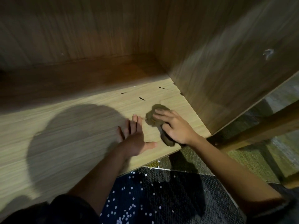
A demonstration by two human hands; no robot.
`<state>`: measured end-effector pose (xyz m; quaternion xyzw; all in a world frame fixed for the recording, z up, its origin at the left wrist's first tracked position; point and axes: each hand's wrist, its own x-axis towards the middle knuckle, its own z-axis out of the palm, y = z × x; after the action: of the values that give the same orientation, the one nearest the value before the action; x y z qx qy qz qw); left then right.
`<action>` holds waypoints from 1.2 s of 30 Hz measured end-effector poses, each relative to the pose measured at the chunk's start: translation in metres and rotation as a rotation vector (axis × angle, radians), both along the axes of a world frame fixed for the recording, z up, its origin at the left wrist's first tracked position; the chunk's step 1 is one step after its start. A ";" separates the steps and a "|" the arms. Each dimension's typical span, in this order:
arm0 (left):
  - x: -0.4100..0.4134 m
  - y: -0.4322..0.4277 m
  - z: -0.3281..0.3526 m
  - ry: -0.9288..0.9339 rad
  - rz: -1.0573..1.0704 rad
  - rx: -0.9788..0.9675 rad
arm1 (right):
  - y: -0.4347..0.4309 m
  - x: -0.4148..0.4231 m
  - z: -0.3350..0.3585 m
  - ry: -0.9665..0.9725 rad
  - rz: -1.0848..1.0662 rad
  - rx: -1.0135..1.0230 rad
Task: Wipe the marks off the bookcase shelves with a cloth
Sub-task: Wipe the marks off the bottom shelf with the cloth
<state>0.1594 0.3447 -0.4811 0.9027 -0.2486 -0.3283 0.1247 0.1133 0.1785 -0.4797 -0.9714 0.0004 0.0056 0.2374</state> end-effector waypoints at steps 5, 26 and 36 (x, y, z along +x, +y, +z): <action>0.001 -0.003 0.003 0.002 0.032 0.004 | -0.019 0.033 0.002 0.051 -0.269 -0.064; -0.027 0.072 0.016 -0.008 0.199 -0.277 | 0.076 -0.080 0.000 -0.009 0.052 0.084; -0.045 0.081 -0.006 -0.059 0.133 -0.287 | 0.041 -0.034 0.021 -0.025 -0.193 0.002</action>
<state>0.1144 0.4256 -0.4867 0.8993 -0.2365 -0.2537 0.2665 0.0797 0.2191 -0.4588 -0.9666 0.0911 -0.0296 0.2377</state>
